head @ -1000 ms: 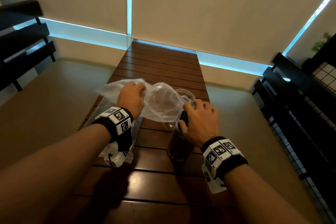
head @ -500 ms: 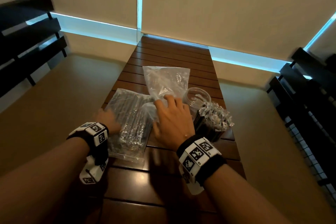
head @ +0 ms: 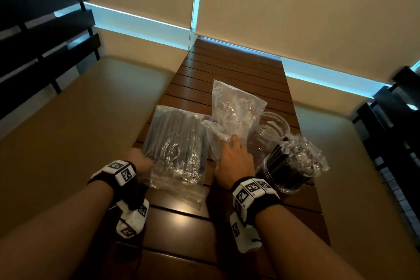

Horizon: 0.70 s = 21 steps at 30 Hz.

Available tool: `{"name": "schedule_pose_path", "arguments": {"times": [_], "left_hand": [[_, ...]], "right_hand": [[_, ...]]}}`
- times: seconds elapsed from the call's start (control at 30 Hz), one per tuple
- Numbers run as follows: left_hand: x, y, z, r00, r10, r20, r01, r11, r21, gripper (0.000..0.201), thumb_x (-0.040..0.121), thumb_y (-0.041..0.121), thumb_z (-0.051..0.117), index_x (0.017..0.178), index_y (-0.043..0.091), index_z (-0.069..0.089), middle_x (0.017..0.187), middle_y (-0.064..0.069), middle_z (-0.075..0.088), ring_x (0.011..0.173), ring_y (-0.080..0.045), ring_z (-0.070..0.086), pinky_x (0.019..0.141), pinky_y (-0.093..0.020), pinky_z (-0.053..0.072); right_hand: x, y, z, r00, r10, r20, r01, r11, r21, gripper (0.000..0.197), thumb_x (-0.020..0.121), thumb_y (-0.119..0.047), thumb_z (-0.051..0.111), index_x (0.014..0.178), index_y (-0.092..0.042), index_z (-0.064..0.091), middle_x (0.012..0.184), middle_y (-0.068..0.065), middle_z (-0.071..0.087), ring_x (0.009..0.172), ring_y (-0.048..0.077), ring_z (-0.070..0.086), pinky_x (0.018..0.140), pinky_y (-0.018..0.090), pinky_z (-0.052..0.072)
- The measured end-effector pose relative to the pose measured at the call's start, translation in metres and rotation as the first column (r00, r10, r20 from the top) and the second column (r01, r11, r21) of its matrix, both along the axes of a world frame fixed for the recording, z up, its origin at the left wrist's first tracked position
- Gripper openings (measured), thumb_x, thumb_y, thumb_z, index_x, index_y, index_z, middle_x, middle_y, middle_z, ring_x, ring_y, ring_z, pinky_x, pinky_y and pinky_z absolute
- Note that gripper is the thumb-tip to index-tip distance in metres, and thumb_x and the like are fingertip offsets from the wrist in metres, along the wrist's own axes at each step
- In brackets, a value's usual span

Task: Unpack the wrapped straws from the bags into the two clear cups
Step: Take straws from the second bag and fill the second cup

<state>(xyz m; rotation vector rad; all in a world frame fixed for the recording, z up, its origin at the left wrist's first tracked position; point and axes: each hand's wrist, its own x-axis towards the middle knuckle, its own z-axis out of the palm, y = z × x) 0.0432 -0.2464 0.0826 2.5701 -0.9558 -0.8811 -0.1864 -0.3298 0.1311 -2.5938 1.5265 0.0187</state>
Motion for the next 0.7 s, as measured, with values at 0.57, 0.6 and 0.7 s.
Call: {"name": "schedule_pose_path", "arguments": {"times": [0.57,0.6,0.7], "left_hand": [[-0.033,0.009,0.18,0.691,-0.2,-0.695,-0.567,0.448,-0.692,0.027,0.102,0.014,0.039,0.126,0.016,0.052,0.118,-0.005,0.066,0.106,-0.021,0.065,0.071,-0.036,0.06],[-0.044,0.007,0.176,0.693,-0.209,-0.69,-0.546,0.472,-0.692,0.027,0.102,0.014,0.04,0.126,0.017,0.053,0.118,-0.006,0.066,0.106,-0.023,0.066,0.073,-0.038,0.06],[-0.066,0.001,0.146,0.728,-0.085,-0.68,-0.515,0.587,-0.625,0.023,0.098,0.013,0.044,0.108,0.026,0.06,0.114,-0.007,0.066,0.1,-0.027,0.067,0.078,-0.046,0.059]], "right_hand": [[0.011,0.037,0.004,0.932,0.332,0.148,-0.35,0.929,0.119,0.06,0.085,-0.013,0.054,0.143,-0.017,0.041,0.158,0.007,0.011,0.138,0.03,0.03,0.104,0.037,0.044],[0.009,0.039,0.003,0.929,0.318,0.19,-0.344,0.931,0.123,0.061,0.083,-0.015,0.052,0.142,-0.024,0.042,0.156,0.009,0.017,0.134,0.031,0.033,0.102,0.038,0.046],[-0.006,0.037,-0.005,0.96,0.224,0.168,-0.254,0.949,0.185,0.04,0.082,-0.027,0.045,0.121,-0.03,0.052,0.133,0.011,0.046,0.112,0.03,0.052,0.091,0.035,0.052]]}}
